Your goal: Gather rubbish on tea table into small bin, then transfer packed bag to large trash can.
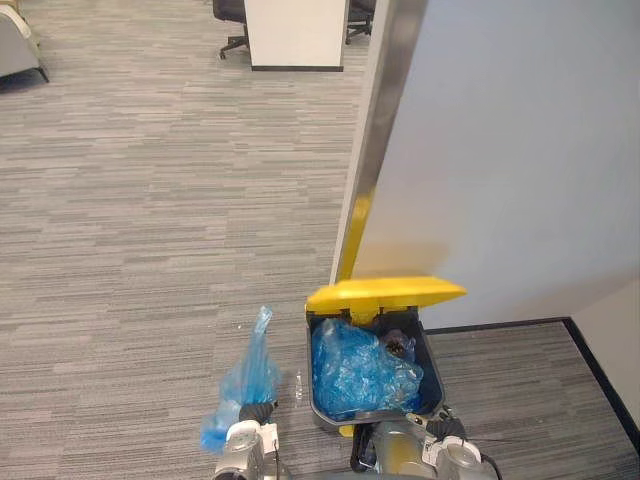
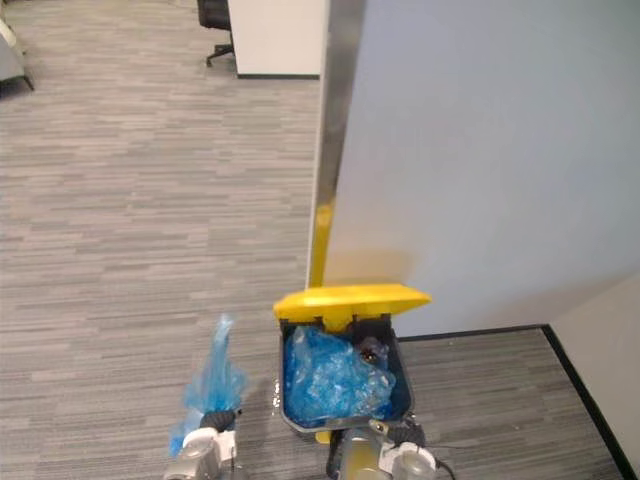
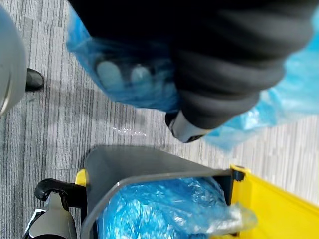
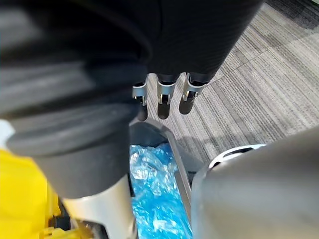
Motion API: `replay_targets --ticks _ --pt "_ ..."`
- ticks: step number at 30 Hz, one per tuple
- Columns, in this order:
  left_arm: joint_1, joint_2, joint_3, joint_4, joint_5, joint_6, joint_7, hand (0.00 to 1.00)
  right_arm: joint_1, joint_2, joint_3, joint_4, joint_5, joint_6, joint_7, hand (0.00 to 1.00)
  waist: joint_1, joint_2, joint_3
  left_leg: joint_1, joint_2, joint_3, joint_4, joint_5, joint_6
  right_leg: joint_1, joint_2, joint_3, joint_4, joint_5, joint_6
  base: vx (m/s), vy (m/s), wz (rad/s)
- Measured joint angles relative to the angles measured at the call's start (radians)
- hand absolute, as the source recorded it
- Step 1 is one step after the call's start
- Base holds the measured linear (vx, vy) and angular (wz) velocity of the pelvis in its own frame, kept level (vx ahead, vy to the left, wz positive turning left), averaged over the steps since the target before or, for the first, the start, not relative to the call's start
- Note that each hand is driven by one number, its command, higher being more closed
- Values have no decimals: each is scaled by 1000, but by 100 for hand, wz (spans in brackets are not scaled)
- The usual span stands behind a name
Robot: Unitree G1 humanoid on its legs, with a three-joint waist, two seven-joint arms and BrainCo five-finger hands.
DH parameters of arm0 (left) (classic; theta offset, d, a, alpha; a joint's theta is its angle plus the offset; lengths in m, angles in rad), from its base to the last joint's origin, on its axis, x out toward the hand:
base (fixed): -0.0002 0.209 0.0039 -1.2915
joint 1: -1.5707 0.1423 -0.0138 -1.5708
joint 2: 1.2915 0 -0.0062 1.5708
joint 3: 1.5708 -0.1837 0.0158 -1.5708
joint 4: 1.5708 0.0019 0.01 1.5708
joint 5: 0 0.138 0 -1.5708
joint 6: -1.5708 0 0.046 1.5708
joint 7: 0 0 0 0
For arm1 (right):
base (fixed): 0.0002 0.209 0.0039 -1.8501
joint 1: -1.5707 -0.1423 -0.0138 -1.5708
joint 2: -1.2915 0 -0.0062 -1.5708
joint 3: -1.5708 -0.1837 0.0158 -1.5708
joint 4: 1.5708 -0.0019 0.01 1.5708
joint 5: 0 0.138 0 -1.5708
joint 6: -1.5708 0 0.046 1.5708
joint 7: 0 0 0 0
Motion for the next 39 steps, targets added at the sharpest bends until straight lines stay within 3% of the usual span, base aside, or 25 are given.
replay_targets --ticks 2,4,8,12,19,24,28,39 --pt "-1 18 -11 0 -1 0 0 100 -4 -4 45 0 0 0 0 0 3 -22 -16 -75 -16 -26 24 -1 1 -39 -14 -3 -34 38 -6 -154 22 14" --pt "-4 18 -39 -2 -1 0 0 100 -12 -8 79 -1 1 0 -1 0 3 -23 -17 -127 -24 -51 62 -6 2 -51 -21 -21 -54 59 -7 -122 16 27" --pt "-10 17 -79 -35 -4 0 1 100 -73 -1 158 -8 1 -2 -2 0 4 -19 -15 -229 -26 -83 132 -11 -2 -103 -30 -39 -53 78 -12 -77 -22 24" --pt "-37 14 -115 -74 -20 -1 12 100 -159 -2 249 -111 -1 -13 -16 0 14 7 1 -343 -20 -115 218 -22 -3 -164 -35 -56 -35 93 -18 -109 -72 18" --pt "-105 50 -160 -169 -62 -25 49 100 -343 -49 381 -192 -51 -13 -50 0 44 8 44 -461 -13 -147 275 -33 3 -249 -32 -68 -28 115 -27 -104 -85 6" --pt "-173 72 -201 -227 -116 -43 69 100 -518 -124 386 -201 -81 -6 -61 0 52 5 91 -490 3 -162 275 -30 2 -267 -11 -77 -46 128 -30 -36 -78 -2" --pt "-219 77 -286 -313 -159 -46 70 100 -667 -196 379 -201 -110 9 -71 0 53 5 139 -502 21 -157 276 -17 -24 -286 10 -71 -41 135 -33 16 -28 -9" --pt "-216 102 -445 -552 -218 -75 64 100 -794 -253 327 -201 -71 37 -96 0 51 -6 190 -502 15 -136 284 -13 -39 -299 8 -49 -26 139 -46 37 24 -4"
